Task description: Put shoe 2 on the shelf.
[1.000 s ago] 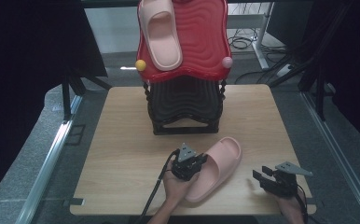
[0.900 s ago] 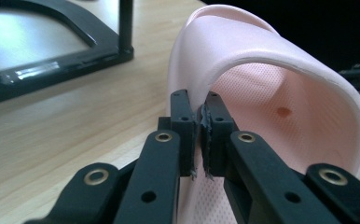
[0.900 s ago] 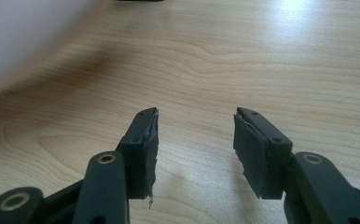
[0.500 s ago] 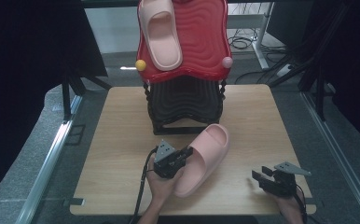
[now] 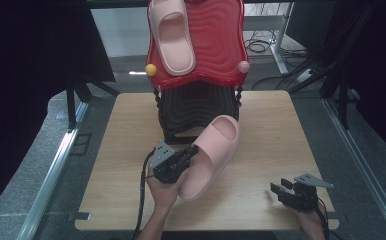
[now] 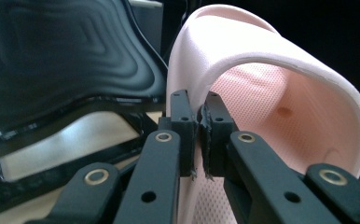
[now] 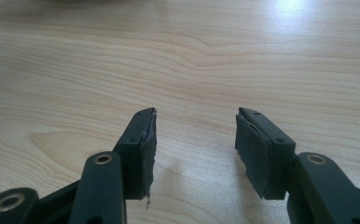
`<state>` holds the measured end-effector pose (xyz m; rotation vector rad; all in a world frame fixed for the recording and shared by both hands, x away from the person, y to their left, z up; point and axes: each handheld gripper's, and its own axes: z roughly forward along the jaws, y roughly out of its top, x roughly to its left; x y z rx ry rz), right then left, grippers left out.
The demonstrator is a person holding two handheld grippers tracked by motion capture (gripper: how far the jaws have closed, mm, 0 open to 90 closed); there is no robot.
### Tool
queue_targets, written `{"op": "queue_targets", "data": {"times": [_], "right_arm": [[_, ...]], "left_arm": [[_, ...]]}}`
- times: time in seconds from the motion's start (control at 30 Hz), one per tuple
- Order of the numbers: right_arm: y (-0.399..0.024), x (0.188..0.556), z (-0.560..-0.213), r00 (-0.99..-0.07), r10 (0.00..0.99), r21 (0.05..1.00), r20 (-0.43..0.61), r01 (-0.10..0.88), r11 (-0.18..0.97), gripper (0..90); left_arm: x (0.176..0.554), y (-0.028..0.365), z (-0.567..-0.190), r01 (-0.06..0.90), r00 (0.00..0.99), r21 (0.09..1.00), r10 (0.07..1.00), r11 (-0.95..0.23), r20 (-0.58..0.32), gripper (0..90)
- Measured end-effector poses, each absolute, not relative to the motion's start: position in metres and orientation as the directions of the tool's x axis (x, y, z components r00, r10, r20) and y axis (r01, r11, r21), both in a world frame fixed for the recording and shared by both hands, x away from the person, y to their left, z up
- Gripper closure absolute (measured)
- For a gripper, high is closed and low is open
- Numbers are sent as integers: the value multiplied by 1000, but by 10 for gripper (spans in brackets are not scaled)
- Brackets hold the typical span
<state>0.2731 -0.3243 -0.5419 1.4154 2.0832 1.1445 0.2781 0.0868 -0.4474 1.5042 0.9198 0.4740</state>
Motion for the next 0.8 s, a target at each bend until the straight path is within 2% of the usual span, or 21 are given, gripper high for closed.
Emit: {"op": "queue_targets", "data": {"times": [0.8], "right_arm": [[-326,273,-543,-418,898,788,138,596,156,484]], "left_arm": [[300,88,-384,154,589,982,788,112,-182,853]]}}
